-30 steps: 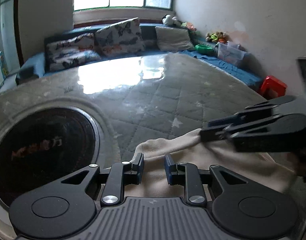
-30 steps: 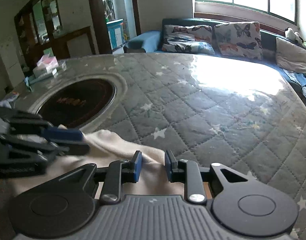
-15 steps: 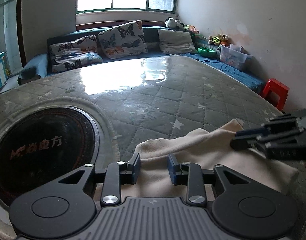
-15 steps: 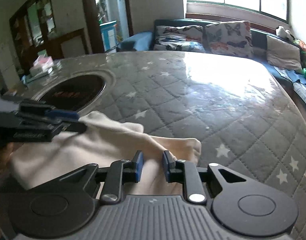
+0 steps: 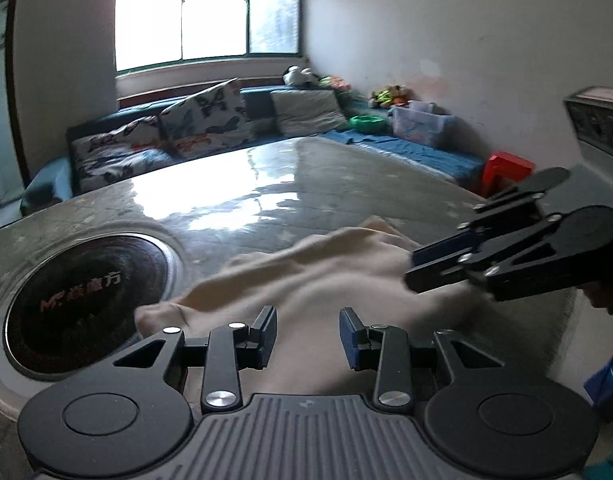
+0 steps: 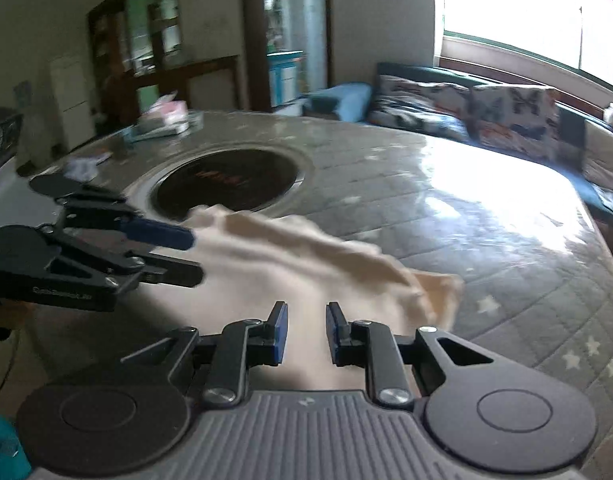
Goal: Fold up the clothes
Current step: 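Lift the hem with both grippers and fold it toward the collar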
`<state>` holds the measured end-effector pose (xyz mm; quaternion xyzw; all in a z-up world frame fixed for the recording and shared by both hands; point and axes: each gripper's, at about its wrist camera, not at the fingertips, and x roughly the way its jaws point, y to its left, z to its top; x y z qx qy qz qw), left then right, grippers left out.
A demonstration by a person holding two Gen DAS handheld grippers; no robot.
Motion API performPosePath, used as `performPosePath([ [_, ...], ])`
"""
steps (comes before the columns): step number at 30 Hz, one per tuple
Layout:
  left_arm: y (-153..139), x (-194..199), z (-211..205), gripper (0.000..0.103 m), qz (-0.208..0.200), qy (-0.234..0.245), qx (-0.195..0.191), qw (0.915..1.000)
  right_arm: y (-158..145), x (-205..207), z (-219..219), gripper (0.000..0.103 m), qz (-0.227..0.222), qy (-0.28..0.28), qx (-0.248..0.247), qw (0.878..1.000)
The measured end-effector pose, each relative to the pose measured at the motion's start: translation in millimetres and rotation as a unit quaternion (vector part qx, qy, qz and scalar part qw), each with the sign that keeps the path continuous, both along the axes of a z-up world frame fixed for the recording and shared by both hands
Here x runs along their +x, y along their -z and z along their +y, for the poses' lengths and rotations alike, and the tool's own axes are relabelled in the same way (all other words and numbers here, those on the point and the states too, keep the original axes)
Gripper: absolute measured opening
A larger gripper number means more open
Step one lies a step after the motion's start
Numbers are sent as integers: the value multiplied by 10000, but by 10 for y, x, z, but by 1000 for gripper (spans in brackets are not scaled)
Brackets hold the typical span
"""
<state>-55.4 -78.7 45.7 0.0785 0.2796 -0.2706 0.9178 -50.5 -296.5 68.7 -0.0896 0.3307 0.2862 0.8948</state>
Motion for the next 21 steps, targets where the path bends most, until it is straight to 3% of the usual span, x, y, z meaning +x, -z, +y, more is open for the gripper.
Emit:
performPosePath([
  [11, 288, 49, 116, 39, 449, -350, -100, 9983, 304, -124, 227, 19, -107, -143, -328, 9993],
  [17, 274, 47, 189, 46, 493, -448, -209, 9976, 172, -165, 118, 19, -117, -140, -324, 9993],
  [21, 289, 41, 189, 49, 506, -450, -244, 9974, 200, -108, -55, 19, 191, 100, -305, 9993],
])
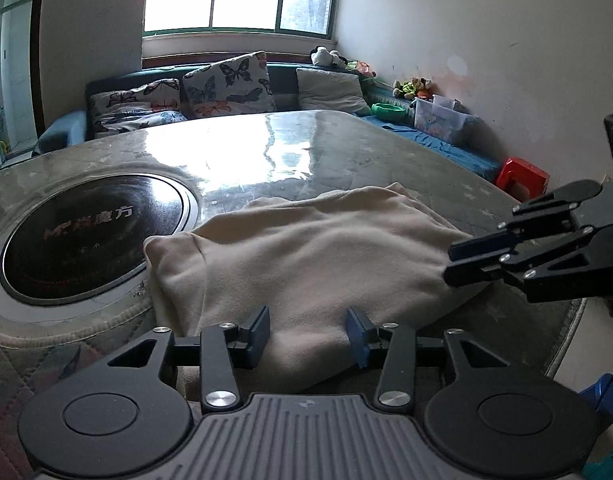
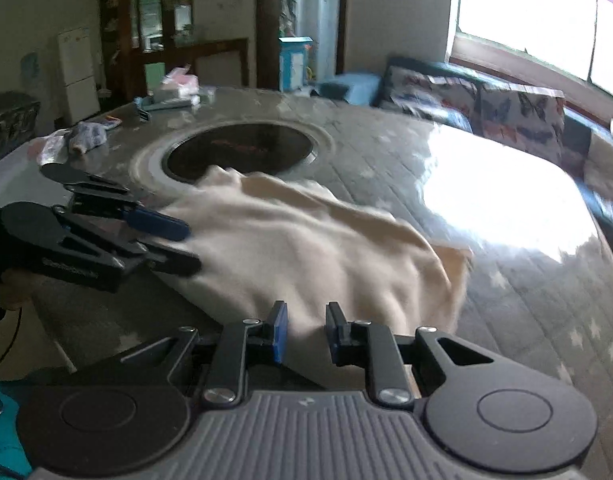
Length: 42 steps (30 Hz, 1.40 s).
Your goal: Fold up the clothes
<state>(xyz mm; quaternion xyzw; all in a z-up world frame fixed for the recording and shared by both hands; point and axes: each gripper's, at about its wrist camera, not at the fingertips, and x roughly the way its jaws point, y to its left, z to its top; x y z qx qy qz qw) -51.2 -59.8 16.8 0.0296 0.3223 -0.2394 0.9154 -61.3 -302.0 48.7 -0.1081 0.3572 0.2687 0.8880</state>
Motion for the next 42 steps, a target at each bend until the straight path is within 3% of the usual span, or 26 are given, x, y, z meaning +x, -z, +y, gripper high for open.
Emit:
performPosePath([
  [3, -25, 5, -13, 51, 27, 30, 14, 10000, 39, 50, -89, 19, 143, 92, 135, 9998],
  [10, -123, 71, 87, 55, 47, -72, -149, 9999, -86, 178, -168, 19, 22, 191, 311, 9993],
  [14, -72, 153, 179, 54, 190, -191, -187, 9995, 72, 345, -216, 19, 280, 325, 281, 9987],
  [21, -154, 272, 245, 55, 152, -283, -326, 9989, -43, 423, -186, 19, 106, 279, 296, 9991],
  [28, -75, 468, 410, 55, 453, -584, -375, 9966, 47, 597, -217, 19, 243, 419, 255, 9985],
  [32, -167, 569, 352, 55, 358, -568, -399, 9969, -52, 675, -197, 19, 112, 433, 272, 9986],
  [42, -104, 1016, 88, 42, 473, -479, -177, 9976, 73, 1153, -28, 19, 235, 679, 235, 9971],
])
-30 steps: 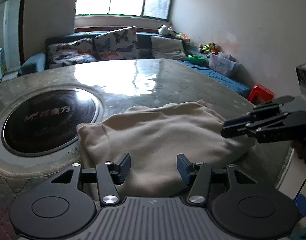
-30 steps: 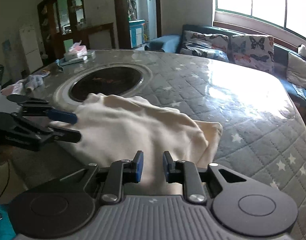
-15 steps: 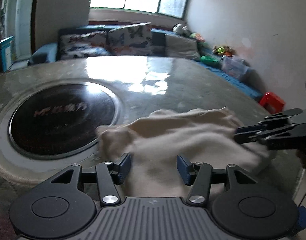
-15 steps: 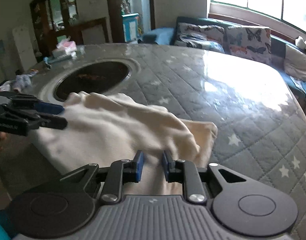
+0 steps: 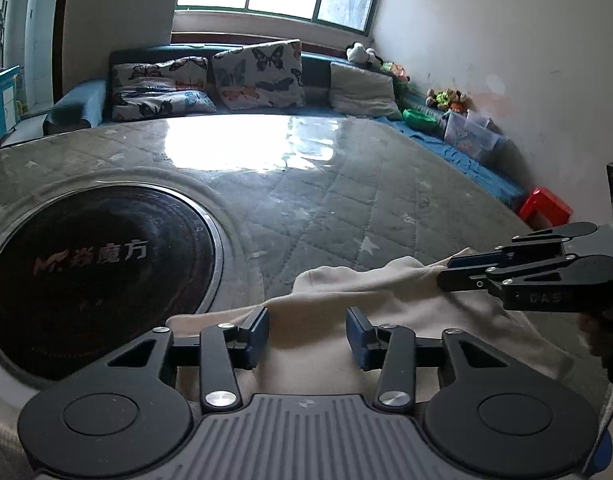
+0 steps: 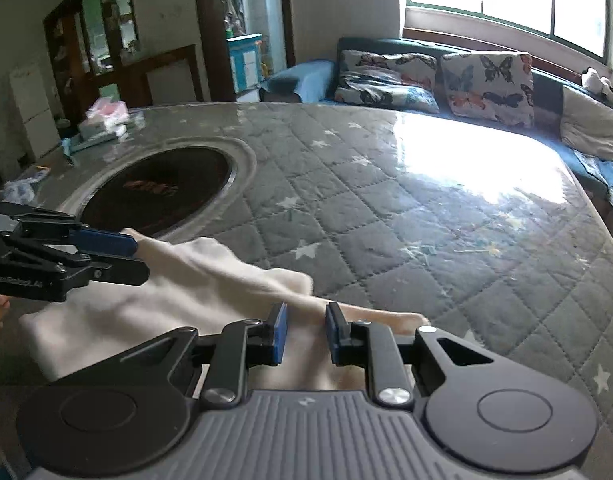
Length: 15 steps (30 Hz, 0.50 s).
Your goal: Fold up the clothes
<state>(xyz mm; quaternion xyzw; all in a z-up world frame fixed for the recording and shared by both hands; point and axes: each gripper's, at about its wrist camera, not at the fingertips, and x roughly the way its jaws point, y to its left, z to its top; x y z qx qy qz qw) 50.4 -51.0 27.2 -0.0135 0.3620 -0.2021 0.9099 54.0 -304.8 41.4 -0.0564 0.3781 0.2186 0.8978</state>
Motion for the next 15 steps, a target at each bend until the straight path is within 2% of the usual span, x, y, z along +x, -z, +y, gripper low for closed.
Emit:
performPosePath([
  [2, 30, 62, -11, 40, 9, -7, 35, 10000, 48, 40, 3, 19, 92, 61, -43, 9999],
  [6, 3, 92, -13, 40, -11, -24, -2, 10000, -37, -1, 53, 19, -82, -3, -63, 9999],
  [12, 22, 104, -25, 43, -78, -51, 113, 9999, 29, 65, 225, 19, -53, -196, -107, 9997],
  [15, -36, 72, 50, 48, -101, -139, 61, 9998, 17, 62, 242, 20, -103, -176, -153, 9997],
])
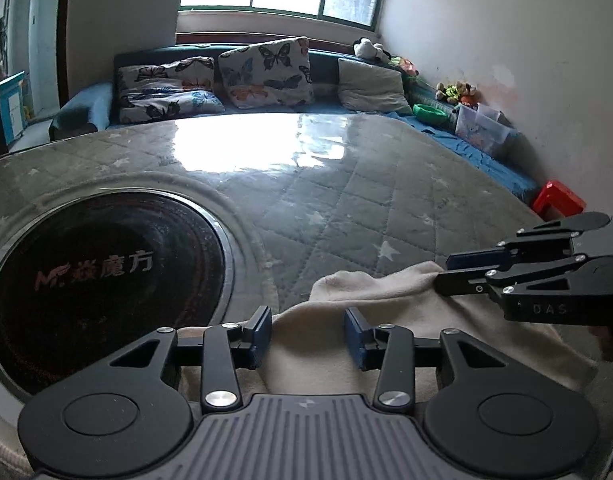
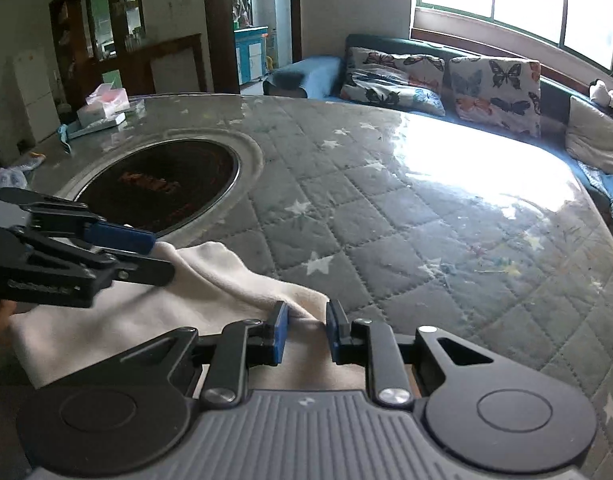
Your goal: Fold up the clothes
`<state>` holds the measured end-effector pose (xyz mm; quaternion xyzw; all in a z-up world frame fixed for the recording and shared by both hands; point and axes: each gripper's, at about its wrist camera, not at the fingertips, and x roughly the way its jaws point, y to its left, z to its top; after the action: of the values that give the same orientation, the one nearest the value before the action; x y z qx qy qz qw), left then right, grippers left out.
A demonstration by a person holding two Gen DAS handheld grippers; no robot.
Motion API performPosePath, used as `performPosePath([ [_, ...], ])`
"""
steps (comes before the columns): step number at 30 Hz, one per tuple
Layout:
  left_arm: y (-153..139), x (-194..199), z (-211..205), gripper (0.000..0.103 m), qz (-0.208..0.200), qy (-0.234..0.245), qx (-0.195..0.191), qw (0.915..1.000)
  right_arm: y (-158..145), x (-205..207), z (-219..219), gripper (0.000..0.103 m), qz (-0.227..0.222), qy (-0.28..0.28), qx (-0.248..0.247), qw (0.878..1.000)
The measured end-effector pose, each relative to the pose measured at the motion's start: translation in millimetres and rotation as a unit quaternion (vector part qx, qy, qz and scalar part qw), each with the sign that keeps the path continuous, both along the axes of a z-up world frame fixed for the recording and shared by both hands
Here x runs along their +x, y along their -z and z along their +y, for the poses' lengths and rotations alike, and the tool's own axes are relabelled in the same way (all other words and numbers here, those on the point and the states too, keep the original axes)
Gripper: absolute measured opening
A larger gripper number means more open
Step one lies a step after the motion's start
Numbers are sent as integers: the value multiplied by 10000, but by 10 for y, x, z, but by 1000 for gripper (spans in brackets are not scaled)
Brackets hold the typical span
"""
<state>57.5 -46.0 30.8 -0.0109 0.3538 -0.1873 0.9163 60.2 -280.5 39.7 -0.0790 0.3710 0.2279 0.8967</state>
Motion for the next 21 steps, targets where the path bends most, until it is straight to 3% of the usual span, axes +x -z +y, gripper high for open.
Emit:
performPosePath([
  [4, -83, -127, 191, 51, -64, -210, -80, 9997, -156, -163, 42, 20, -205, -219, -114, 9995],
  [10, -78, -471, 431, 52, -84, -331, -38, 9994, -354, -553, 325, 24, -384, -1022, -158, 9939],
  [16, -38, -769, 594, 54, -134, -418, 36, 9990, -278, -892, 718, 24, -340, -1860, -322, 9814],
  [21, 11, -908, 594, 56, -220, -371, 152, 9990, -107, -1009, 966, 24, -301, -2113, -499, 9757],
])
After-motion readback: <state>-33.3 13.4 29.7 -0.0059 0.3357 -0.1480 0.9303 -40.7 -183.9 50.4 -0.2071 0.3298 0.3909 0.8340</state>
